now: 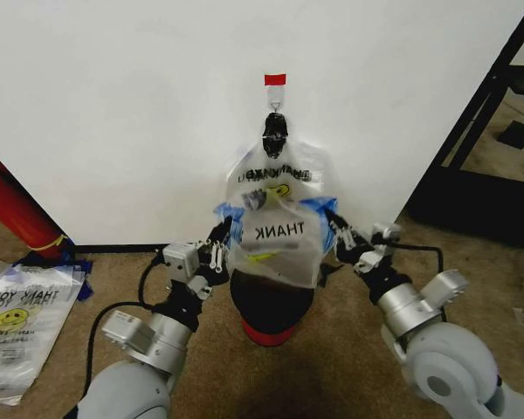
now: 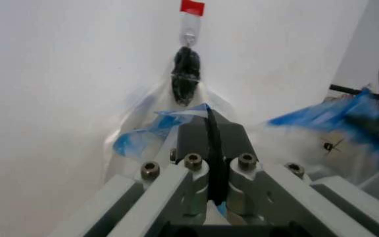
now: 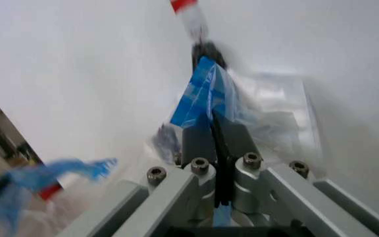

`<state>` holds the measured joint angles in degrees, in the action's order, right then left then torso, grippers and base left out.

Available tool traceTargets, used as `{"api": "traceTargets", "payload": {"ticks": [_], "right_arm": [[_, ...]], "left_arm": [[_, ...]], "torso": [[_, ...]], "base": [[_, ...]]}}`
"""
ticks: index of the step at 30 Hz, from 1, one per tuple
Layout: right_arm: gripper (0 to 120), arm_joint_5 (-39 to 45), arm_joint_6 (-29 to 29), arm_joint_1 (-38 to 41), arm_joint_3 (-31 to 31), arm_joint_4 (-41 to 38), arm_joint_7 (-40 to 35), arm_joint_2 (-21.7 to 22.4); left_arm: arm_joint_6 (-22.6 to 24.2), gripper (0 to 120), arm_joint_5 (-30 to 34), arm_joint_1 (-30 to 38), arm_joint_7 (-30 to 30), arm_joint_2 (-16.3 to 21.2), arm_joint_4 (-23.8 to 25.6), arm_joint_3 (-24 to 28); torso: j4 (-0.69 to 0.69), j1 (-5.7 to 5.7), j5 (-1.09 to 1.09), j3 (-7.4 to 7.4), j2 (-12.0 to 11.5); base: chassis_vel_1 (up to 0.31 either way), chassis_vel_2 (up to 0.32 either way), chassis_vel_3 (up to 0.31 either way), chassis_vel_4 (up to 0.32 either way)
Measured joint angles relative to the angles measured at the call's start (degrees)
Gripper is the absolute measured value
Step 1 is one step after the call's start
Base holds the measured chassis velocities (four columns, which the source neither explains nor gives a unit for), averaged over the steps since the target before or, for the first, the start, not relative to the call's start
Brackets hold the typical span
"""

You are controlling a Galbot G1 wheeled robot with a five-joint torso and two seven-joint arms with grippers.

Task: Pick up the garbage bag from the wall and place it over the trash bin.

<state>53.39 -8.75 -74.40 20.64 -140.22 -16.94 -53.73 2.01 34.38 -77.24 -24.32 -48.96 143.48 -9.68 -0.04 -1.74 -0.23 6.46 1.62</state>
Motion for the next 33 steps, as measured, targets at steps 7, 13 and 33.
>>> {"api": "traceTargets", "payload": {"ticks": [7, 13, 33], "right_arm": [[0, 7.2, -2.2, -5.0, 9.3, -3.5, -2.6, 0.9], [0, 7.8, -2.3, -6.2, 10.4, -3.4, -3.0, -0.1], [0, 20.8, -3.4, 1.5, 12.9, -3.1, -6.5, 2.8]], "left_arm": [[3.2, 0, 8.0, 1.3, -0.6, 2.0, 0.0, -3.8], [3.7, 0, 8.4, 1.5, -1.2, 1.5, 0.0, -2.3], [3.9, 0, 15.5, 4.9, -0.7, 4.7, -0.2, -7.4]], "torso": [[-0.03, 0.00, 0.00, 0.00, 0.0], [0.00, 0.00, 0.00, 0.00, 0.0], [-0.01, 0.00, 0.00, 0.01, 0.0]], "base": [[0.000, 0.000, 0.000, 0.000], [0.000, 0.000, 0.000, 0.000], [0.000, 0.000, 0.000, 0.000]]}}
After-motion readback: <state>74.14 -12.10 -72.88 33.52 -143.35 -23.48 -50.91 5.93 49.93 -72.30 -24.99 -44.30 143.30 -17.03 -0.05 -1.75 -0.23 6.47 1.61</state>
